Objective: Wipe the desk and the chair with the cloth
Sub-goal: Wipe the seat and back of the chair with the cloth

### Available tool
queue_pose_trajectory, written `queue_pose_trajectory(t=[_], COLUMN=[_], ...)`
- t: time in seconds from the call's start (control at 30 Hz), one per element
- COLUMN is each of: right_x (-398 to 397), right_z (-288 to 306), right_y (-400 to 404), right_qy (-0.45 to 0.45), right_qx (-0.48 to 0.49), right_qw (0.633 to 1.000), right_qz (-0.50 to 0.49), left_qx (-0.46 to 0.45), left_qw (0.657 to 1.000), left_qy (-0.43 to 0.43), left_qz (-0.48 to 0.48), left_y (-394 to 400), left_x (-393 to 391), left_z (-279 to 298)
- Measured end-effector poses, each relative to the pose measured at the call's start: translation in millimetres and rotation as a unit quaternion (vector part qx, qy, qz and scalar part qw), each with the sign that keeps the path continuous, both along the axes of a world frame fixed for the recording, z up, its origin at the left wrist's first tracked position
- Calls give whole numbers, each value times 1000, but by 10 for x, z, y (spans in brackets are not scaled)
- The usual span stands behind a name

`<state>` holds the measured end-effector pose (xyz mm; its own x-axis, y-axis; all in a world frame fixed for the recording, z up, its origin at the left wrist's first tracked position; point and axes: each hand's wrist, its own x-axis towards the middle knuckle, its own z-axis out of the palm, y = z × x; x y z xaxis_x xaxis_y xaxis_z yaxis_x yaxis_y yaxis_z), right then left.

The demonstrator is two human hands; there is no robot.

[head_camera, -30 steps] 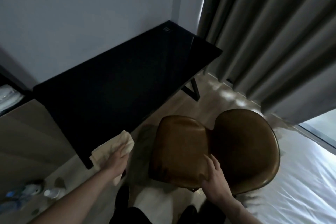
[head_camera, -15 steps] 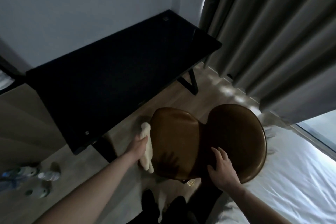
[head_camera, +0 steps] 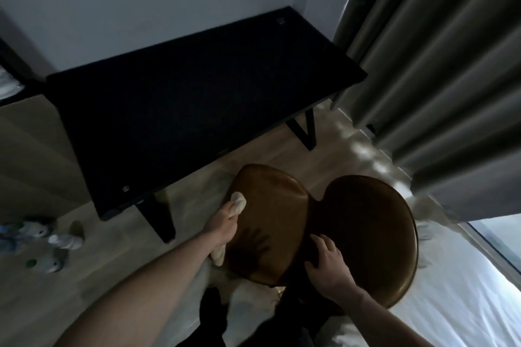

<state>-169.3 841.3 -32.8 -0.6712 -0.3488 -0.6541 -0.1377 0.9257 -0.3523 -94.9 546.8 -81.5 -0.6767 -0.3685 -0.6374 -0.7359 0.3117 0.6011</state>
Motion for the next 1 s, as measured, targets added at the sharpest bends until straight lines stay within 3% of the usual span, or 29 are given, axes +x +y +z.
queue_pose_trajectory(t=[0.2,0.4,0.57,0.67,0.77,1.0], right_x=[-488,-878,-758,-602,-408,0], right_z=[-280,-874,-1389,-1772,-2188,-3172], right_y=[-39,75,-73,-367,-707,-1082], right_qy=[-16,-49,-56,-58,-55,-17], right_qx=[-13,6,33,28,17,9], right_qw=[997,991,987,984,988,985], right_qz=[75,127,149,164,146,170], left_qx=[-133,-93,-28,-70,-120,-100], left_qw=[981,966,986,993,986,988], left_qy=[5,-85,-102,-78,-114,-74], left_qz=[-144,-226,-129,-47,8,93], left_y=[361,1024,879,456,52,-20], left_x=[-205,-104,259,378,461,459], left_z=[-587,-1411,-1769,-2083,-2491,-3341])
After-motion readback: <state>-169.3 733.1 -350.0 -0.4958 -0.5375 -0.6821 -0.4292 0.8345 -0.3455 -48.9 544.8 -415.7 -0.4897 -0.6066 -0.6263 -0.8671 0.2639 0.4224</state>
